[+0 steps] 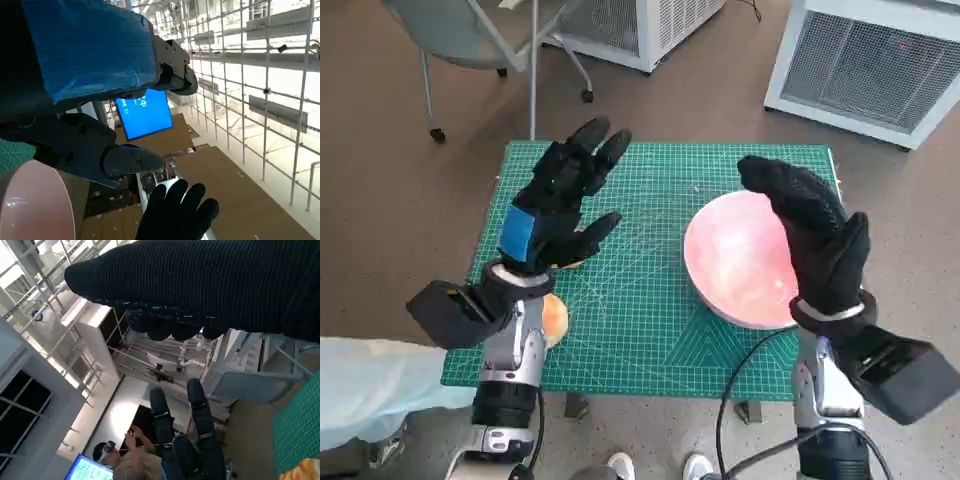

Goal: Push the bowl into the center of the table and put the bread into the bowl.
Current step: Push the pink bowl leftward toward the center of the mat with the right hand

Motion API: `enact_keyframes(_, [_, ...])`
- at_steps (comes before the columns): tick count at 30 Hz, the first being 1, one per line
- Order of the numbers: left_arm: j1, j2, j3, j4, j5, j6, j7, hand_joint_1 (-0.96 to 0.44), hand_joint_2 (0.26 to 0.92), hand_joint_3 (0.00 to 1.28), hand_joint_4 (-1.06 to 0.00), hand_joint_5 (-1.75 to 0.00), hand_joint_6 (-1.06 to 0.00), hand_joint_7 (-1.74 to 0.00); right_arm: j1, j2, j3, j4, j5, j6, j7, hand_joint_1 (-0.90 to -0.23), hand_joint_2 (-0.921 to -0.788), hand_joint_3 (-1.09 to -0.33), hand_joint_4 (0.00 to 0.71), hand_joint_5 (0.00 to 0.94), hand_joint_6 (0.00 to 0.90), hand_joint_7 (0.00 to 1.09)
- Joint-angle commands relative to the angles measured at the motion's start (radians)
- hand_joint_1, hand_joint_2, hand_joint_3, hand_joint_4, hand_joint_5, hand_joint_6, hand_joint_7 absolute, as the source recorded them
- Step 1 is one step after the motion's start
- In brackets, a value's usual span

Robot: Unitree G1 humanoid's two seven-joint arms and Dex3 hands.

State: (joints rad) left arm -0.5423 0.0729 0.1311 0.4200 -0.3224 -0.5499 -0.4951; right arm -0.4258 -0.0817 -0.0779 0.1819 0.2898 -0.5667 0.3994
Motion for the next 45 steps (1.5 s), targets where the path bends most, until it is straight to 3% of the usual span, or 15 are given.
enact_keyframes(1, [-0.016,0.006,0.003,0.004,-0.002,0.003,0.0,-0.37,0.921,0.35,-0.35,0.0,-0.25,-0.29,0.015,0.001,-0.002,0.012,-0.002,0.009,-0.003,-0.578,-0.921,-0.679,0.122,0.0,-0.001,0.4])
enact_keyframes(11, [-0.017,0.009,0.0,0.003,0.01,-0.003,0.003,-0.37,0.921,0.35,-0.35,0.0,-0.25,-0.29,0.013,0.0,-0.003,0.017,-0.01,0.008,-0.008,-0.567,-0.921,-0.681,0.122,0.0,-0.001,0.4])
enact_keyframes(34, [-0.011,0.006,-0.009,-0.01,0.02,0.005,0.011,-0.37,0.921,0.36,-0.35,0.0,-0.25,-0.3,0.027,-0.017,-0.01,-0.017,0.012,0.041,0.002,-0.594,-0.921,-0.678,0.122,0.0,-0.001,0.4])
enact_keyframes(38, [-0.007,0.006,-0.011,-0.014,0.022,0.006,0.015,-0.37,0.921,0.36,-0.35,0.0,-0.24,-0.3,0.032,-0.034,-0.029,-0.022,0.025,0.043,0.004,-0.593,-0.921,-0.678,0.122,0.001,-0.001,0.4])
enact_keyframes(45, [-0.001,0.008,-0.011,-0.013,0.022,0.006,0.017,-0.38,0.921,0.35,-0.35,0.0,-0.24,-0.31,0.023,-0.076,-0.104,0.026,0.041,0.014,-0.009,-0.58,-0.921,-0.683,0.126,0.003,-0.001,0.4])
